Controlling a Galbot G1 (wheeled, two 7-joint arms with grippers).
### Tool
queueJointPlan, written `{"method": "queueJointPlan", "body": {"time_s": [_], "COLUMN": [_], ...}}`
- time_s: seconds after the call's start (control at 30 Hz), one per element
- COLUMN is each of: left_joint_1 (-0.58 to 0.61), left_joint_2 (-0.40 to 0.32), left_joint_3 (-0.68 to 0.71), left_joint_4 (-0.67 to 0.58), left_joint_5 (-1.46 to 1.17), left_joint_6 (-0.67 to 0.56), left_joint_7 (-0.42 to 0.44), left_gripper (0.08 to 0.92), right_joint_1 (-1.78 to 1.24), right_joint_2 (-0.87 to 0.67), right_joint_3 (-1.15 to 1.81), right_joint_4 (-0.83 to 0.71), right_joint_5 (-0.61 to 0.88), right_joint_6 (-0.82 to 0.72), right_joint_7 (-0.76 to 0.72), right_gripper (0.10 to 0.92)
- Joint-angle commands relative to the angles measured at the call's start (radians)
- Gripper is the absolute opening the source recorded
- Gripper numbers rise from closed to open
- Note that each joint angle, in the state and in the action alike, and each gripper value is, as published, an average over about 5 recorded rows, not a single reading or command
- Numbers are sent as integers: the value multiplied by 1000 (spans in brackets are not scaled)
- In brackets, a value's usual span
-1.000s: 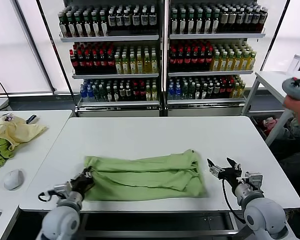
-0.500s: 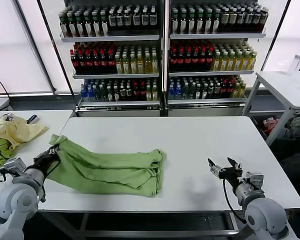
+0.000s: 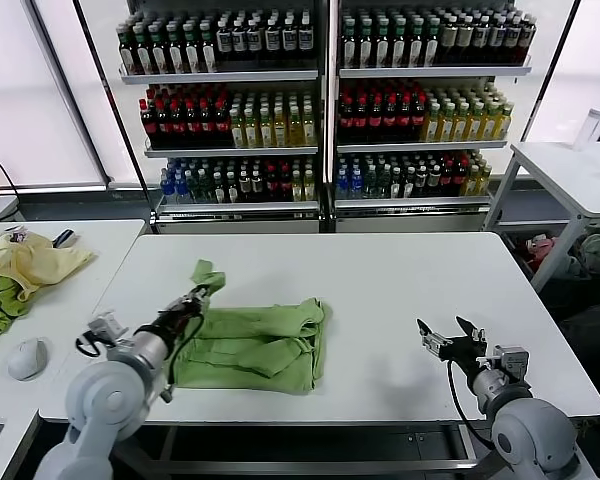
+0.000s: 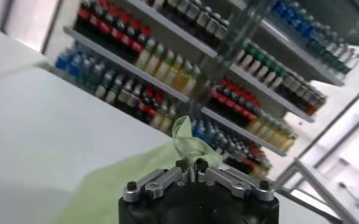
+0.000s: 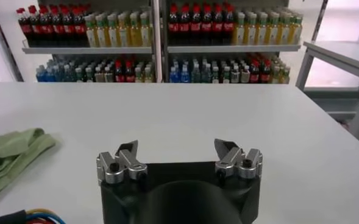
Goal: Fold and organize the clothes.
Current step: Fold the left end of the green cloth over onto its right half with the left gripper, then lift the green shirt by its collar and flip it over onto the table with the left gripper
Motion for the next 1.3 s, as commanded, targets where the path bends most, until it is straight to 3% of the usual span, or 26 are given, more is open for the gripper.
{"method": "queueJointPlan", "body": {"time_s": [0.03,0.37,0.57,0.8,0.97,1.13,1.3], "left_joint_1": [-124,-128,-111,-18,50,121,166], "left_joint_2": [-120,-142,-140,-102,-28,68,102], "left_joint_3": [264,332,319,198,64,-31,-32], "left_joint_4": [117,145,81,-2,56,158,207], "left_joint_5": [22,81,84,59,239,360,445], "left_joint_6": [12,18,-2,-46,-104,-148,-163], "left_joint_7": [-47,-3,21,11,9,69,142], "left_gripper": [120,142,299,498,645,787,821], "right_joint_1": [-2,-1,1,1,6,12,13], "right_joint_2": [7,13,19,32,44,44,39], "right_joint_3": [5,5,1,-6,-21,-31,-29], "right_joint_4": [0,-3,-4,-11,-16,-19,-25], "right_joint_5": [0,-1,-3,-11,-21,-26,-27], "right_joint_6": [1,-1,-3,0,4,8,10], "right_joint_7": [-1,0,1,-2,-3,-4,-4], "right_gripper": [823,823,823,823,823,823,823]}}
